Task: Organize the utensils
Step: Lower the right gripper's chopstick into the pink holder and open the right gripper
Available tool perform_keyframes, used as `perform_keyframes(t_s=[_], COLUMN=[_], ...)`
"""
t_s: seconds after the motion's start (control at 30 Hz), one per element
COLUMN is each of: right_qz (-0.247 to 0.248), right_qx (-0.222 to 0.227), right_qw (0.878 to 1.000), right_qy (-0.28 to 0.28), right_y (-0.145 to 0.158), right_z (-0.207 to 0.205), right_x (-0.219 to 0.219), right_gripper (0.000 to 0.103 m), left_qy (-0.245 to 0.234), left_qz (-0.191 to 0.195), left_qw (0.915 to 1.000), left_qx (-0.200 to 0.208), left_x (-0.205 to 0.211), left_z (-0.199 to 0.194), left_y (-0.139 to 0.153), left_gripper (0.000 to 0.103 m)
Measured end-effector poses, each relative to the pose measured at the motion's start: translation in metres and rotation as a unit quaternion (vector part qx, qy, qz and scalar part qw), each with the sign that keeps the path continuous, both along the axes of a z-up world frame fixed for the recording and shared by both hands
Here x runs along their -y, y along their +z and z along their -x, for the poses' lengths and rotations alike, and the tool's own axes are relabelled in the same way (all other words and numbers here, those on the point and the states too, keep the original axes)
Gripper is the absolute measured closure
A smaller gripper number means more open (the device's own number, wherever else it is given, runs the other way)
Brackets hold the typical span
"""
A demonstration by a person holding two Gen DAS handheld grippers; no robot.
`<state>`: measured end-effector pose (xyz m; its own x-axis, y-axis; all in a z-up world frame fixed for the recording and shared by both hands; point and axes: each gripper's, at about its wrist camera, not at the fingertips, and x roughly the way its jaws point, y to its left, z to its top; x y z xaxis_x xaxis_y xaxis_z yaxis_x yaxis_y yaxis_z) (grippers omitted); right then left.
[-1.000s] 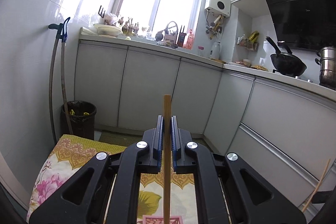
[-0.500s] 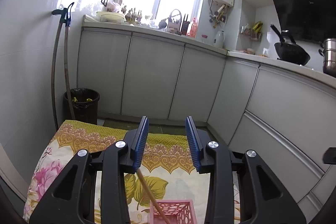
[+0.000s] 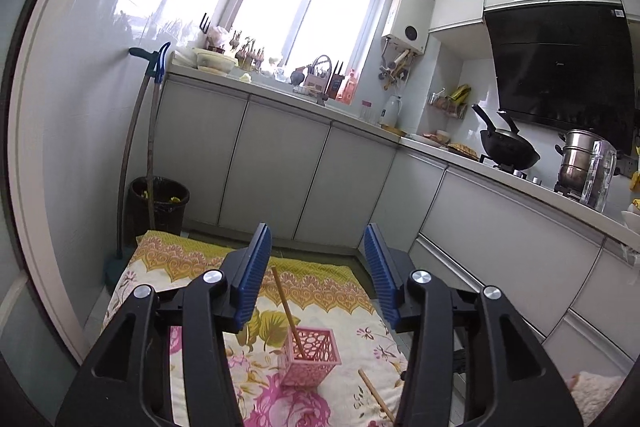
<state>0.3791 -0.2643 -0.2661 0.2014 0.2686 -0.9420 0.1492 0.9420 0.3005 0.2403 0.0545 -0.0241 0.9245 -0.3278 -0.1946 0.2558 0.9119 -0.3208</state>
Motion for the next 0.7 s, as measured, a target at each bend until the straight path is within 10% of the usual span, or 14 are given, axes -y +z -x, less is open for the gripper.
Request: perform_keyframes(t_s=[0.43,0.7], right_qz=[0.069,0.1], right_qx=[-0.028,0.058], right_qw=[0.997,0.993], right_qy=[0.009,-0.003], right_y=[-0.067,-0.035], right_z=[-0.046,-0.011], right_x=[-0.039,-0.055], right_gripper=[0.083,0.095], left_qy=[-0.016,-0.016], left_qz=[-0.022,-0.021], left_qw=[0.9979,0.9981], left_qx=[-0.058,-0.056], left_x=[-0.008,-0.009], left_z=[-0.005,0.002], left_y=[-0.011,-0.008], left_gripper=[0.049,0.047])
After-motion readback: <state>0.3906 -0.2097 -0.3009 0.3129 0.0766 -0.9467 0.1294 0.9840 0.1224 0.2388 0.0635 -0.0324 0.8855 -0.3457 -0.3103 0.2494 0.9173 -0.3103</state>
